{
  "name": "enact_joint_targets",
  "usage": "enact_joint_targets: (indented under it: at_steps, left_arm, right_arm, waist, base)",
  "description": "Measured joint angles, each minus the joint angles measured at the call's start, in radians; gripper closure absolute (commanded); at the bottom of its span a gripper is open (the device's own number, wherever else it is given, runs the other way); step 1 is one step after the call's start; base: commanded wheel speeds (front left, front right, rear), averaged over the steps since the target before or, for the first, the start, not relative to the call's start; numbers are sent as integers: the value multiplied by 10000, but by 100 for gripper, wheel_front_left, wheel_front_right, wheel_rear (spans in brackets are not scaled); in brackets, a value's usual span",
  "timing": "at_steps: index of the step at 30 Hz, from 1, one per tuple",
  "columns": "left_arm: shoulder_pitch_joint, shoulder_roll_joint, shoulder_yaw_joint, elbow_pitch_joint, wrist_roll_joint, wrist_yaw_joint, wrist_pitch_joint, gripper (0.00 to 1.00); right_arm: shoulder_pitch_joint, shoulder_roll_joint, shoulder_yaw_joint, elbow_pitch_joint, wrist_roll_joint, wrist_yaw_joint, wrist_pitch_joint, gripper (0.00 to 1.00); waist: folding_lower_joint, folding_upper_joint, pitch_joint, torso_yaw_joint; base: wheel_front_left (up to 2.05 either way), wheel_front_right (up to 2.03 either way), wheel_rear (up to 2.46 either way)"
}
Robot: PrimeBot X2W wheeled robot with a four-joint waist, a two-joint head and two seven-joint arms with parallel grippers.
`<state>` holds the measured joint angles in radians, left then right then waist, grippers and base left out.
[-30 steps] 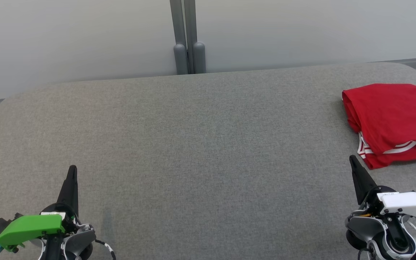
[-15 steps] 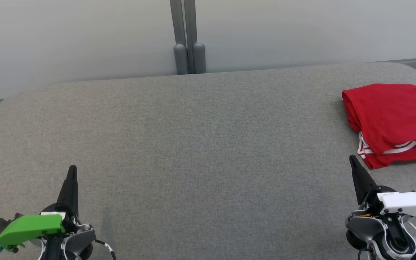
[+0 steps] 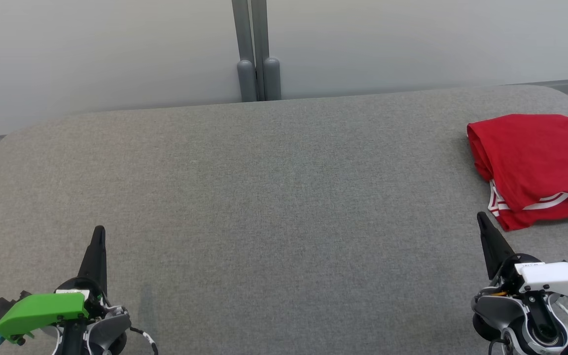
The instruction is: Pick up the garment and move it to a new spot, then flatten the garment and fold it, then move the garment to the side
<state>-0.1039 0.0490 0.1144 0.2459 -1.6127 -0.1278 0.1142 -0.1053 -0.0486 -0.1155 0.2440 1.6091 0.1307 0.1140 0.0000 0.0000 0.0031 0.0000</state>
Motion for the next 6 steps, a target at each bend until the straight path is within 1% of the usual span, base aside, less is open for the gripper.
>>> enact_joint_targets:
  at_steps: [6]
  left_arm:
    - [0, 0, 0, -2, 0, 0, 0, 100]
  right_arm:
    - [0, 0, 0, 0, 0, 0, 0, 100]
  waist:
    - [0, 0, 0, 0]
  base:
    - [0, 0, 0]
